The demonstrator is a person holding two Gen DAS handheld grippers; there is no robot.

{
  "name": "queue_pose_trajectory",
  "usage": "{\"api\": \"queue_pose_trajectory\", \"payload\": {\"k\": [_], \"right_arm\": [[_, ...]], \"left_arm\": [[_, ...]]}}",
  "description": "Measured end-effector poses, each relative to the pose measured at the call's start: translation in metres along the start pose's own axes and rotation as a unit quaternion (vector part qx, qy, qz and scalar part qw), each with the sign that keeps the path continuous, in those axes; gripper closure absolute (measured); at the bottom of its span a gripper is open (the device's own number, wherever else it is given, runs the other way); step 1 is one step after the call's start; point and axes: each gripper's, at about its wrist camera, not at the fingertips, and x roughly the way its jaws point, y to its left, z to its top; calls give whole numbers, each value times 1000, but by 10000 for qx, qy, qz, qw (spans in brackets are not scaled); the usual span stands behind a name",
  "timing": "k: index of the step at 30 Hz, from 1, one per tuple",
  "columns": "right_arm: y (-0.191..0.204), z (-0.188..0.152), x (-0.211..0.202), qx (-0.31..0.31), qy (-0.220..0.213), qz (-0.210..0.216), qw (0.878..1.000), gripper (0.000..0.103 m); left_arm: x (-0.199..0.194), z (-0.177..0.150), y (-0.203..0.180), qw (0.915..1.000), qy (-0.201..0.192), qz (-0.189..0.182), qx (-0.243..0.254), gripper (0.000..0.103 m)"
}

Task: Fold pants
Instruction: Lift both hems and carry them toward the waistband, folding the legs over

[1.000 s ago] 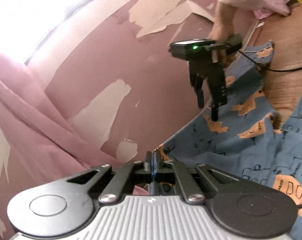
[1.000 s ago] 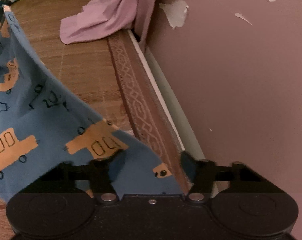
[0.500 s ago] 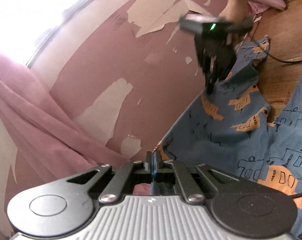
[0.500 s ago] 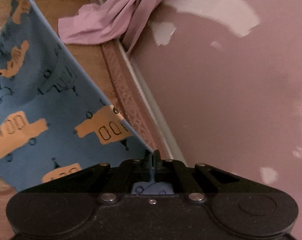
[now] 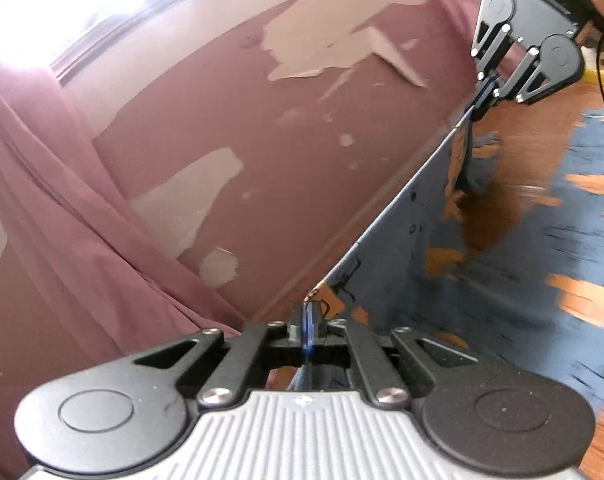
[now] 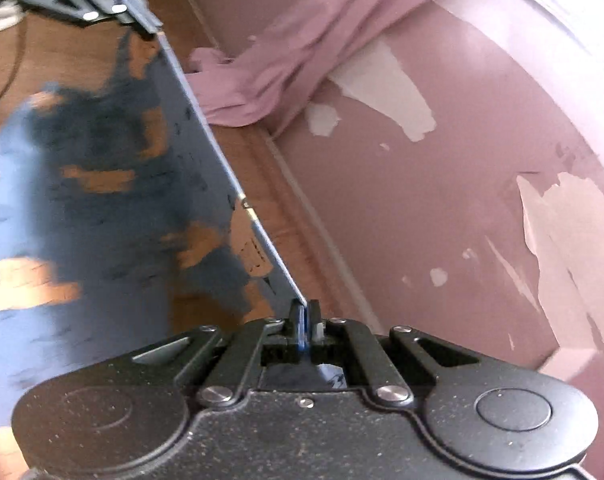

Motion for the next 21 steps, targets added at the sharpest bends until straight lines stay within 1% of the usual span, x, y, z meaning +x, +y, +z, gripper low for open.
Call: {"api": "queue_pose_trajectory", "payload": {"k": [1,2,4,7,9,11,13,15,16,18,19,21], "right_arm": [[12,-1,-9,-119,26,-20,9999,103],[32,-4,-25,-321,53,-52,9995,103],[64,-9,-38,-544,131,-12,9984,103],[107,-20,-46,-691,317,166,9970,103],[130,-25,-46,-760,381,236,9961,103],[148,-30,-46,-680,474,289,9961,103],[156,-32,-43,-459,551,328,9969,103],[158,-32,-39,-245,585,286,9976,103],[159,-31,-40,-181,583,270,9978,101],[157,-31,-34,-133,570,199,9981,86],[157,-30,-33,-138,548,183,9982,84],[158,-30,-32,-131,537,177,9983,83]], "left_arm": [[-7,-4,-4,9999,56,-126,-2,103],[-14,-9,-11,9997,108,-226,76,103],[-22,-20,-25,9987,210,-390,259,103],[-28,-40,-46,9953,451,-735,446,102],[-31,-52,-57,9927,549,-889,607,103],[-31,-60,-61,9908,661,-1015,600,103],[-27,-66,-63,9887,811,-1122,575,103],[-27,-72,-65,9884,835,-1128,582,102],[-26,-73,-65,9884,838,-1122,592,102],[-25,-72,-65,9888,819,-1096,596,101],[-26,-72,-66,9889,817,-1086,601,96],[-25,-71,-68,9887,813,-1081,639,94]]}}
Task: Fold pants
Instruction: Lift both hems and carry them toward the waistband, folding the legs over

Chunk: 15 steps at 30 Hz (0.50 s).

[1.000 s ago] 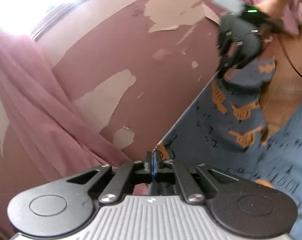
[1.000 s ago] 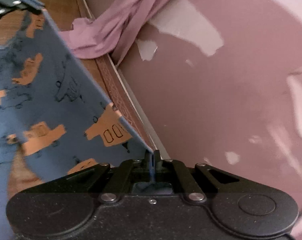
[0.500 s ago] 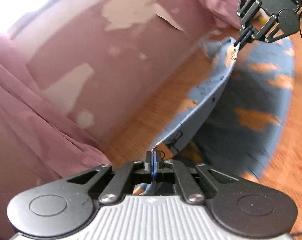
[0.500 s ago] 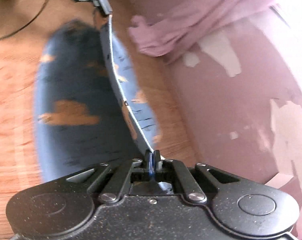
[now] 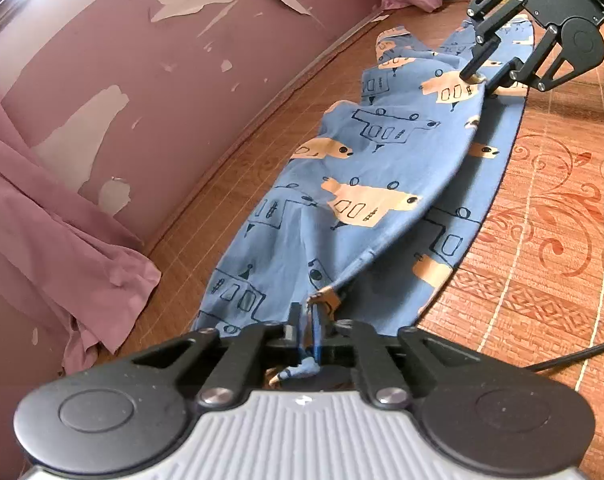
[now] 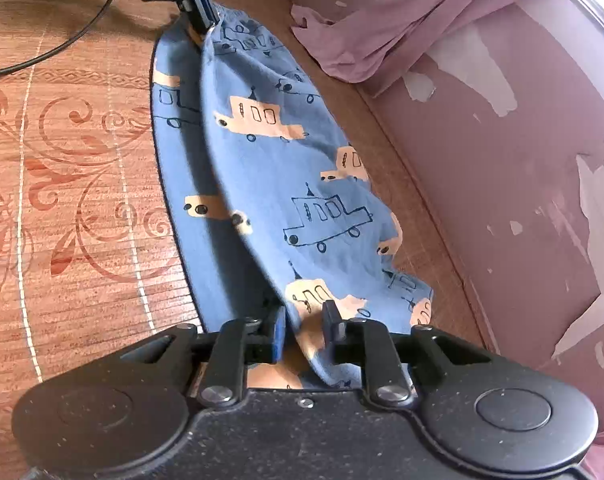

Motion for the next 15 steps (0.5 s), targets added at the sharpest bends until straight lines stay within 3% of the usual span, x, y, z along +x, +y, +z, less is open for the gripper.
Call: {"api": "queue_pose_trajectory", "payload": {"k": [4,7,15], "right_arm": [[2,0,1,54,-19,-25,10000,85],[3,0,-2,169,-46,-43,9998,99],[-4,6,-13,419,-215,-336,9983,101]], "left_arm": [[3,-1,-1,10000,38,15,-1,94],[0,-1,-4,9999,45,143,43,101],[-9,11,6,9954,-200,624,701,102]]}}
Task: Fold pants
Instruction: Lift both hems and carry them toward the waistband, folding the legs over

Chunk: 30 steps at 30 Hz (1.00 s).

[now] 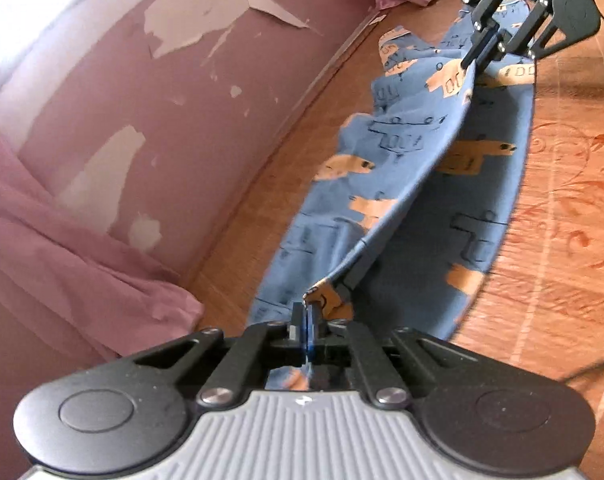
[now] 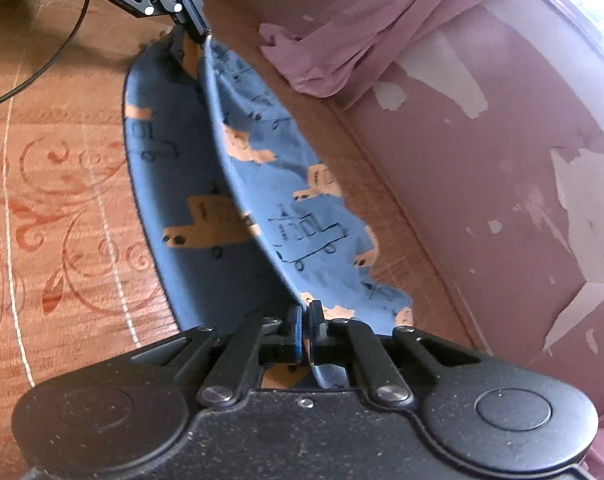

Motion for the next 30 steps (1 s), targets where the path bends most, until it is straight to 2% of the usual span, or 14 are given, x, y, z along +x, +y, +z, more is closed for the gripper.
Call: {"api": "queue_pose_trajectory", "payload": {"k": [5,6,11,16,21,27,30], "right_arm": [[0,14,-20,-147,-127,-223,9996,103],[2,15,-22,-177,-114,-179,9996,103],[28,8,-17,-399,100,171,9990,103],[31,2,-13,-377,182,372,9984,103],[34,0,-23,-397,153,371,9984,103],[16,4,-37,-258,-46,223,9994,103],[14,3,-38,-263,-11,294,9992,103]], "left_arm": [[-13,6,20,9970,-323,526,461,103],[-15,5,22,9969,-325,519,490,103],[-7,-9,5,9986,7,7,535,103],[-11,-17,-8,9975,158,-476,493,103],[-9,-22,-3,9972,225,-620,361,103],[-6,-23,3,9983,137,-512,257,103],[-11,-22,3,9984,84,-552,125,103]]}}
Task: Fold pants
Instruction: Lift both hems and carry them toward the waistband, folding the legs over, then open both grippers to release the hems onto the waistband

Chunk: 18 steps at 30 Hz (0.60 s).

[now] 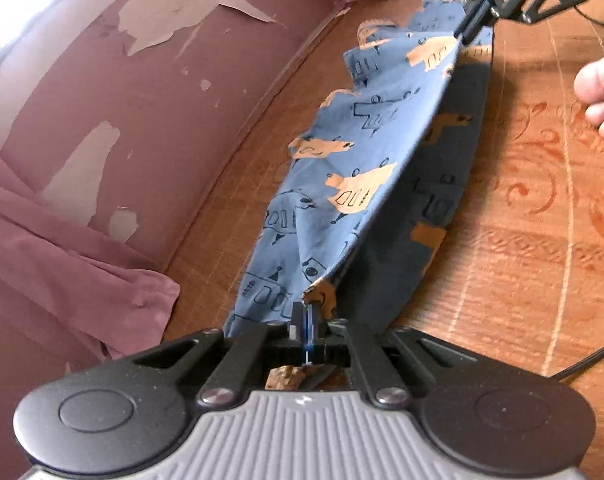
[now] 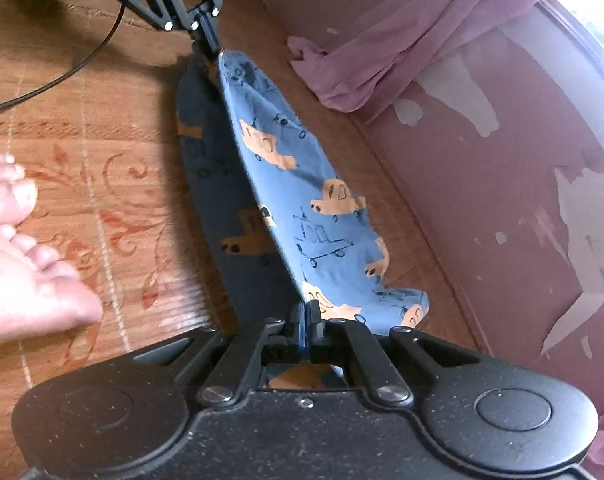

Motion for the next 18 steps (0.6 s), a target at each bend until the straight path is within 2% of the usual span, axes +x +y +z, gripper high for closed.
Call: {"api": "queue_pose_trajectory", "payload": {"k": [7,9,10,11,12,13,14,15,16,18], "right_arm": [[8,-8,24,-136,268,340,9990,103],[3,-7,28,-21,265,353,9990,87],[-1,-7,27,58,226,321,9992,82],[-5,-8,25,149,194,287,9993,70],[-11,-10,21,282,155,242,9992,56],[-17,-13,16,428,137,172,9988,48],[-23,-16,10,586,129,85,9982,36],[-29,-21,5,724,138,-1,9973,26],[-35,-26,-1,875,159,-132,9959,21],[-50,-41,-10,1229,264,-476,9909,4]], "left_arm": [[14,-3,-15,9986,268,-435,115,102],[15,-1,-13,9982,322,-507,53,102],[14,1,-9,9977,365,-568,-29,97],[13,3,-6,9973,389,-610,-114,95],[10,5,-4,9970,398,-636,-212,89],[8,8,-2,9964,428,-655,-319,76],[5,11,0,9960,441,-643,-425,66],[1,14,0,9956,411,-630,-556,48],[-3,20,1,9949,355,-598,-729,42],[-8,34,5,9906,282,-642,-1172,38]]}}
